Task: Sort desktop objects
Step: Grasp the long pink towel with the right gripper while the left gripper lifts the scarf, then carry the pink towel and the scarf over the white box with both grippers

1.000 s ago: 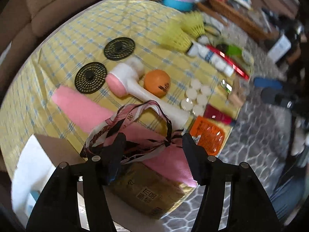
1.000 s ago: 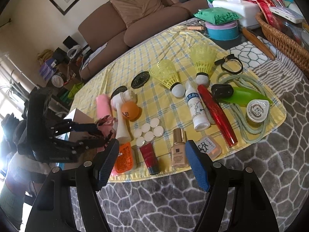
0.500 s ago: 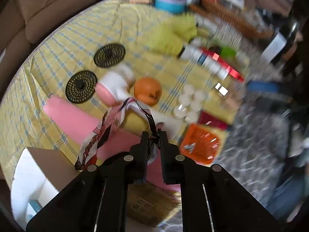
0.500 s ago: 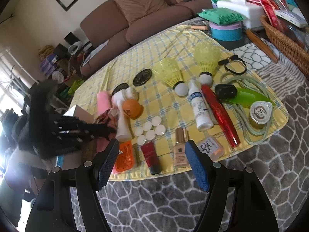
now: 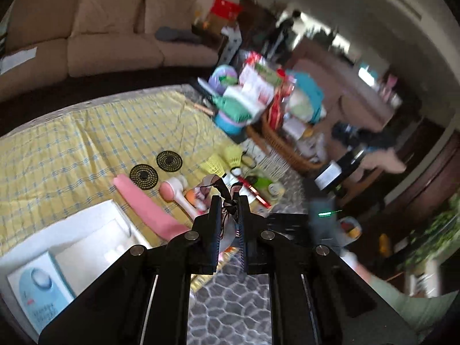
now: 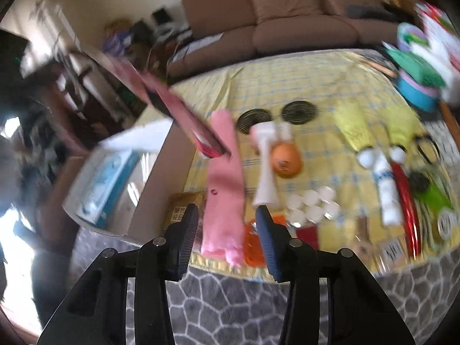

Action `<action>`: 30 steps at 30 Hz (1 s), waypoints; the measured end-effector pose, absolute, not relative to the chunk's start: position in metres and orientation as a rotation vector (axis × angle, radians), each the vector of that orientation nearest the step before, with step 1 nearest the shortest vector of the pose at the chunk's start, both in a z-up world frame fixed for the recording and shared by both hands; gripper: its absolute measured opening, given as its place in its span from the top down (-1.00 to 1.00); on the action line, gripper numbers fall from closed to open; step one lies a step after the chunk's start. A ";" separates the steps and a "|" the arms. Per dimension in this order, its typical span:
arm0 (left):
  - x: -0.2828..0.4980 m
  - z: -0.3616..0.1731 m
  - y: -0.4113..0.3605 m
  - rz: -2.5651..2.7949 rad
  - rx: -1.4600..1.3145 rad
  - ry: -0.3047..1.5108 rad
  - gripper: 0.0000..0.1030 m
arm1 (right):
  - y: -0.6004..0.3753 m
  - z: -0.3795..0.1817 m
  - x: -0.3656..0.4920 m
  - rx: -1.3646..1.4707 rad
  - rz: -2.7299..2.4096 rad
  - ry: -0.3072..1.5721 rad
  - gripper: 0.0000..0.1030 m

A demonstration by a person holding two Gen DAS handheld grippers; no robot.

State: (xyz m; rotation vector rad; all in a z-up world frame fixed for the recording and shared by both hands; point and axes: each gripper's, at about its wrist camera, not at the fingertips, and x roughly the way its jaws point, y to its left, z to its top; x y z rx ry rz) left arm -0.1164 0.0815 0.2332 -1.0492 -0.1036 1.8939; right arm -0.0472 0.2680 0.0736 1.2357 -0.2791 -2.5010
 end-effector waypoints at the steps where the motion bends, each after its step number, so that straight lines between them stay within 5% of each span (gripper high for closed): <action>1: -0.114 0.238 0.069 1.900 -1.038 -0.134 0.80 | 0.260 0.071 -0.055 1.256 -2.492 -0.255 0.15; 21: -0.104 0.242 -0.103 2.004 -0.928 -0.425 0.80 | 0.181 0.003 -0.191 1.607 -2.445 0.170 -0.12; 22: -0.102 0.240 -0.108 2.008 -0.928 -0.430 0.80 | 0.180 0.002 -0.189 1.589 -2.451 0.191 -0.10; 25: -0.103 0.233 -0.117 2.005 -0.928 -0.461 0.80 | 0.181 0.008 -0.184 1.526 -2.444 0.195 0.75; 30: -0.101 0.226 -0.126 2.003 -0.925 -0.504 0.80 | 0.191 0.046 -0.168 1.400 -2.516 0.149 0.75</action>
